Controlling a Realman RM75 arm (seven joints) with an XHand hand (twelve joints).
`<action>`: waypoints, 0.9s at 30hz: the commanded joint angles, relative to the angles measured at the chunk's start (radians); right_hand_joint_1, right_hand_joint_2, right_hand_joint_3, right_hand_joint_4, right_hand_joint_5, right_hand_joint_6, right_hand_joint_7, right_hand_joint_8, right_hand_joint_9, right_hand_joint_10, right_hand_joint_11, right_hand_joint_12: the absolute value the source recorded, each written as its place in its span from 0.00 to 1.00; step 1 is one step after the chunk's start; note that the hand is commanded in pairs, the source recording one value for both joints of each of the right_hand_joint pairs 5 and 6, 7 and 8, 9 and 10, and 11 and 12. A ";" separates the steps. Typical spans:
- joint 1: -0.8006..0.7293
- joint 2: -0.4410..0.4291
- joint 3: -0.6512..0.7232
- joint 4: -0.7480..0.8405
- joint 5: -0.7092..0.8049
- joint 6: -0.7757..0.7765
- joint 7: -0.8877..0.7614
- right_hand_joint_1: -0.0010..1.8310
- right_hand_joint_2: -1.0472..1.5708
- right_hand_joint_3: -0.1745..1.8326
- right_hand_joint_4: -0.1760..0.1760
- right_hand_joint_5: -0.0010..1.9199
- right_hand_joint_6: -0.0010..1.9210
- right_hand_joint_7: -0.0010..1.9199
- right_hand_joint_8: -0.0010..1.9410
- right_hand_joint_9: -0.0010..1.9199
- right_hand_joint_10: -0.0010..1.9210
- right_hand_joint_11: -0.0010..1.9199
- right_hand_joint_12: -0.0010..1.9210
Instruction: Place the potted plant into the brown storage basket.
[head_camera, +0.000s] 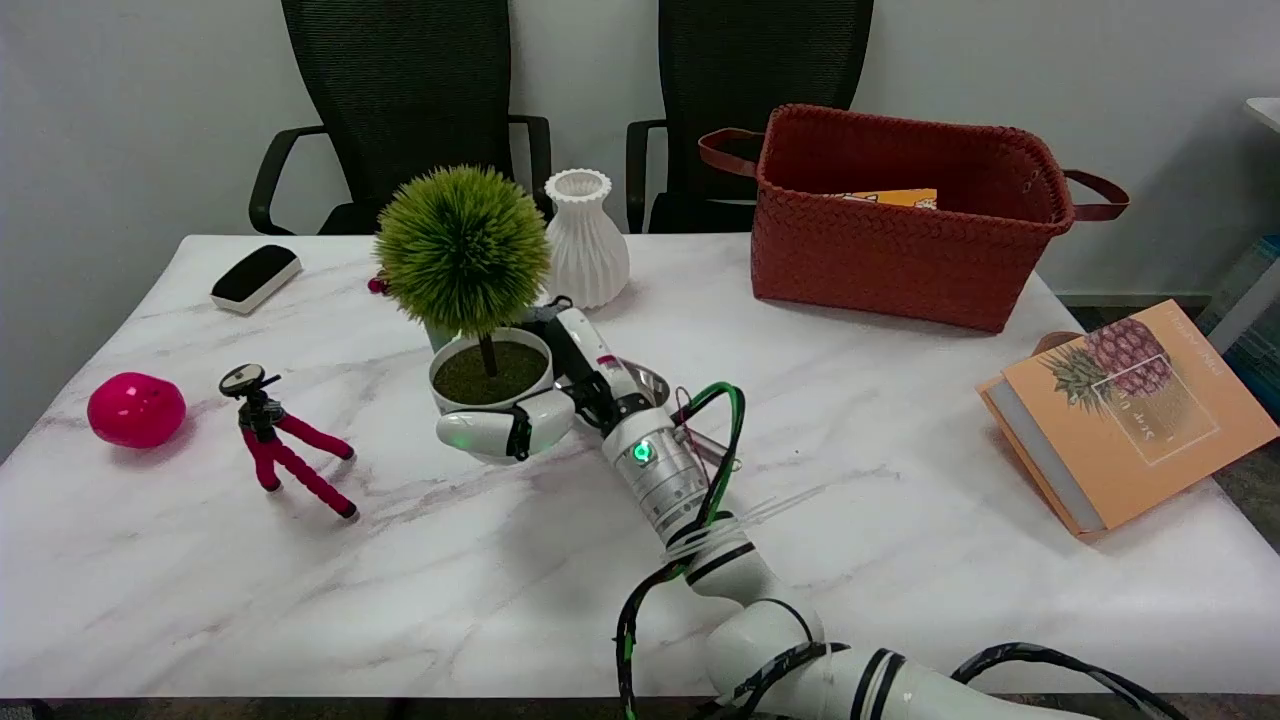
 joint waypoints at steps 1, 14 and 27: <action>0.000 0.045 0.058 0.175 -0.031 0.009 -0.200 0.59 0.50 0.41 0.50 0.56 0.56 0.98 0.97 0.85 0.85 1.00 1.00; 0.035 0.045 0.098 0.168 0.060 -0.020 -0.344 0.59 0.58 0.44 0.50 0.57 0.57 0.97 0.96 0.85 0.85 1.00 1.00; 0.108 0.052 0.251 0.181 0.093 -0.019 -0.503 0.58 0.64 0.46 0.50 0.58 0.58 0.95 0.94 0.83 0.83 1.00 1.00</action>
